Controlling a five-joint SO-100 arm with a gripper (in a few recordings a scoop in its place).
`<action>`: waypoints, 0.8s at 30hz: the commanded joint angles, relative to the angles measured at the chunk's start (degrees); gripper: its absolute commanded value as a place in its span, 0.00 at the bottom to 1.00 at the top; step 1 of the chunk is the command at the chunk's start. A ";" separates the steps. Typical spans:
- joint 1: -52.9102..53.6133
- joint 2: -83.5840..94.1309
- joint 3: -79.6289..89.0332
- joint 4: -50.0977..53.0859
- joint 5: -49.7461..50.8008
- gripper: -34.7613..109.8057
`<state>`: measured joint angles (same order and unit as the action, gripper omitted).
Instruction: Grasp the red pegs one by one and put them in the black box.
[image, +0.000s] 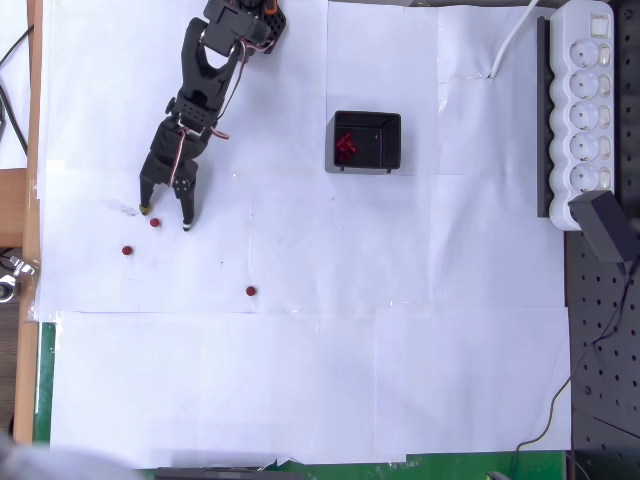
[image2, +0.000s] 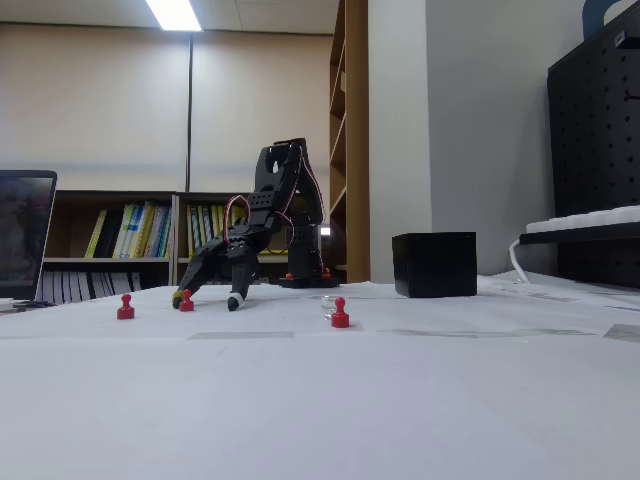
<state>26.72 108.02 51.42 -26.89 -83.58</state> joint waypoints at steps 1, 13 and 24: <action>-0.09 1.58 1.85 -0.44 0.09 0.46; -1.85 2.90 3.25 -1.23 -1.05 0.46; -2.37 3.08 3.34 -1.41 -1.23 0.36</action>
<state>24.26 110.57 53.70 -27.77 -83.94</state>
